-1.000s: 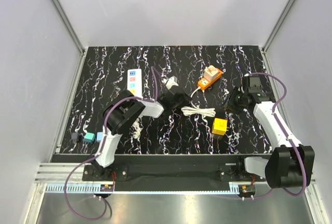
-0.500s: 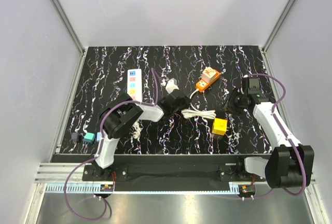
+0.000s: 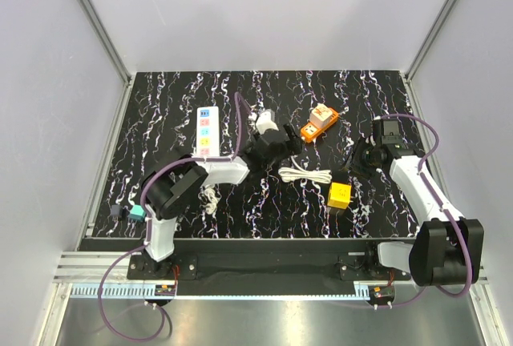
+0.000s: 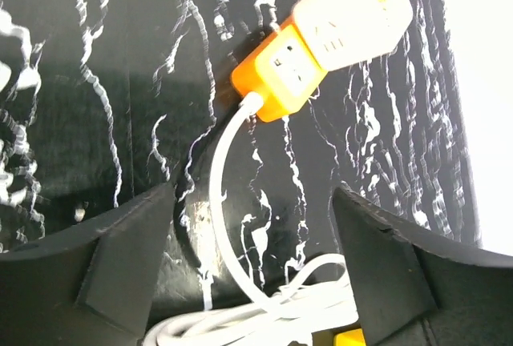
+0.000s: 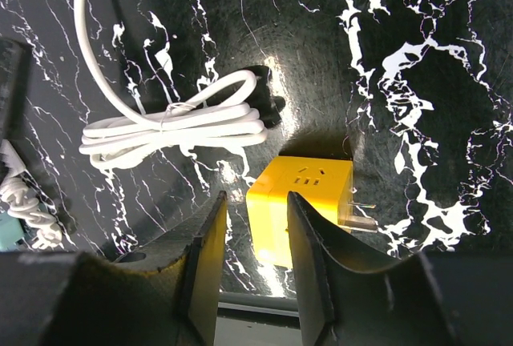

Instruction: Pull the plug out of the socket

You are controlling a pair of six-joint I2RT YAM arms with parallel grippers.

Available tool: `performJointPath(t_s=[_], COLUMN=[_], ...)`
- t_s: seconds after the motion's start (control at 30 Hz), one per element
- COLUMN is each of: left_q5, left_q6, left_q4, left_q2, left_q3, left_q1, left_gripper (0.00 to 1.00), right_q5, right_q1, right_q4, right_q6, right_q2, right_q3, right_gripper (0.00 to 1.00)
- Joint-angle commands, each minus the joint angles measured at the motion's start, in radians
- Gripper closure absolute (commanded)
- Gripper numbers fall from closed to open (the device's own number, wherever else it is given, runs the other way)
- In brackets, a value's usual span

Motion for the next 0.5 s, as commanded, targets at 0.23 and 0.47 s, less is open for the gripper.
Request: performJointPath(t_s=[0.23,0.47], left_q5=[0.497,0.765], left_q6=[0.298,0.222], left_q4=[0.062,0.018], left_q2=[0.037,0.197], left_q3=[0.213,0.465], left_q1=[0.132,0.185], left_gripper=[0.39,0.52], right_q5=[-0.014,-0.027], right_q1=[-0.002,-0.002], right_q4=[0.025,0.029], right_q6=[-0.011,-0.002], right_q2=[-0.003,0.014], right_q3=[0.032,0.046], right_gripper=[0.56,0.54])
